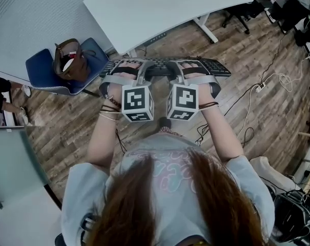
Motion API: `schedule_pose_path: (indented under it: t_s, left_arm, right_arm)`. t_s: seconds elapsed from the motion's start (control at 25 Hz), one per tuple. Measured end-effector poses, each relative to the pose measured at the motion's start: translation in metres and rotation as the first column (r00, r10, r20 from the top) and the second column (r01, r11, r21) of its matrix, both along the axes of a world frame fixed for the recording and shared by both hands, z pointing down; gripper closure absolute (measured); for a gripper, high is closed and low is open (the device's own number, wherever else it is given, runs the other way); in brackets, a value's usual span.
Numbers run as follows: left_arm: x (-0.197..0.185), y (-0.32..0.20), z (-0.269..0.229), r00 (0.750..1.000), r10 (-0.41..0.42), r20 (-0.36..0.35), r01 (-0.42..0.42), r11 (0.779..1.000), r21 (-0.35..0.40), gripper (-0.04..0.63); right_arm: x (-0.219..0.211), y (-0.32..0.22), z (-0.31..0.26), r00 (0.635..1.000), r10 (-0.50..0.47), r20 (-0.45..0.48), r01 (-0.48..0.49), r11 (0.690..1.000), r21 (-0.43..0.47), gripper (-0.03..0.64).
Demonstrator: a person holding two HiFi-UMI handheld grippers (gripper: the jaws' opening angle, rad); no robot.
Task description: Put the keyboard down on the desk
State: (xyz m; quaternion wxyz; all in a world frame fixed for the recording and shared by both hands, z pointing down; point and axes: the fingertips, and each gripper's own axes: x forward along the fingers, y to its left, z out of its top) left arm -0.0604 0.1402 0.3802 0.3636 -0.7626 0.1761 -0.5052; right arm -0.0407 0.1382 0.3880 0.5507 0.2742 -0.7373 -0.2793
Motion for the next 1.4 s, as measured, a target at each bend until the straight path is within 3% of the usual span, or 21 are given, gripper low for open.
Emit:
schedule_pose_path:
  t_s: [0.4, 1.2, 1.4]
  left_arm:
    - [0.036, -0.048, 0.0, 1.0, -0.024, -0.017, 0.024, 1.0, 0.008, 0.511]
    - [0.041, -0.103, 0.004, 0.999, -0.044, -0.01, 0.044, 0.999, 0.011, 0.511]
    - [0.043, -0.085, 0.002, 0.999, -0.05, -0.006, 0.051, 0.998, 0.022, 0.511]
  right_arm:
    - [0.035, -0.051, -0.004, 0.999, -0.03, -0.012, 0.03, 0.999, 0.036, 0.545]
    - [0.04, -0.106, 0.004, 0.999, -0.053, -0.003, 0.053, 0.999, 0.013, 0.545]
    - [0.041, -0.089, -0.001, 0.998, -0.063, 0.004, 0.063, 0.998, 0.032, 0.545]
